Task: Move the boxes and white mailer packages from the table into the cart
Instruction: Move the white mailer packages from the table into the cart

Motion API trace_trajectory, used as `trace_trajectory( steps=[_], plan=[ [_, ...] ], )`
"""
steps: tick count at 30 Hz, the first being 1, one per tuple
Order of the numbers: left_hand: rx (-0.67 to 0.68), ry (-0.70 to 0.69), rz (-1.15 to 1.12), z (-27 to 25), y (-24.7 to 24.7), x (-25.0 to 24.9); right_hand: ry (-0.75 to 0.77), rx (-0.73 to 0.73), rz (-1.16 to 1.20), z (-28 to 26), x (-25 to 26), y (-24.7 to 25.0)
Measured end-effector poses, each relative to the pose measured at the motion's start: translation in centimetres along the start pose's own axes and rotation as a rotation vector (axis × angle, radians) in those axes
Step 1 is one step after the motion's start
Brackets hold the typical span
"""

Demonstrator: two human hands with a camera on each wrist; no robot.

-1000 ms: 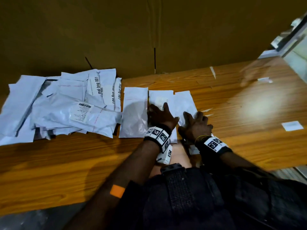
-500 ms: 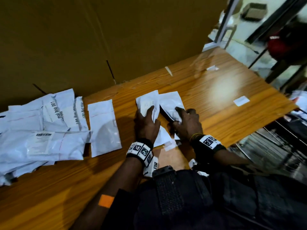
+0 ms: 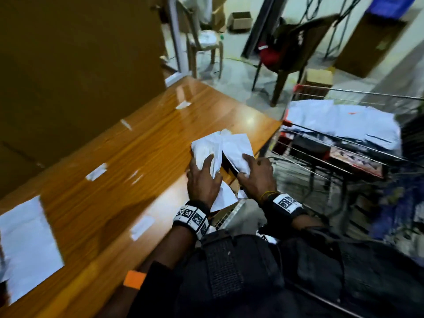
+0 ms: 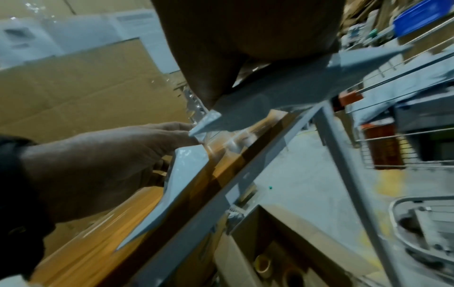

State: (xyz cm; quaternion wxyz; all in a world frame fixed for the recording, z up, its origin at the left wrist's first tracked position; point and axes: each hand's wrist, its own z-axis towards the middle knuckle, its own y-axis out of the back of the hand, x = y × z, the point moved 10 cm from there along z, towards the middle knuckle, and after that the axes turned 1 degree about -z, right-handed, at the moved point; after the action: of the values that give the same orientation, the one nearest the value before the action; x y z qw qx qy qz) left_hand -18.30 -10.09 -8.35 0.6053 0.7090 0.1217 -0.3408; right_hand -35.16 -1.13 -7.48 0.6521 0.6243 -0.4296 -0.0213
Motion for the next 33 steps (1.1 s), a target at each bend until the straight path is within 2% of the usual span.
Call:
trace_trajectory(
  steps=[9, 15, 19, 24, 33],
  plan=[
    [0.18, -0.175, 0.023, 0.4, -14.3, -17.0, -0.218, -0.114, 0.067, 2.8, -17.6, 11.0],
    [0.266, -0.231, 0.053, 0.6, -20.8, -23.7, -0.329, -0.174, 0.086, 3.6, -25.9, 15.9],
    [0.296, -0.259, 0.155, 2.8, -23.1, -25.9, -0.36, -0.2, 0.085, 5.7, -28.7, 17.3],
    [0.364, -0.26, 0.153, 6.8, -25.2, -29.0, -0.4, -0.199, 0.1, 9.4, -30.4, 18.1],
    [0.411, -0.28, 0.22, 19.0, -31.5, -33.2, -0.462, -0.157, 0.059, 21.6, -33.0, 18.6]
  ],
)
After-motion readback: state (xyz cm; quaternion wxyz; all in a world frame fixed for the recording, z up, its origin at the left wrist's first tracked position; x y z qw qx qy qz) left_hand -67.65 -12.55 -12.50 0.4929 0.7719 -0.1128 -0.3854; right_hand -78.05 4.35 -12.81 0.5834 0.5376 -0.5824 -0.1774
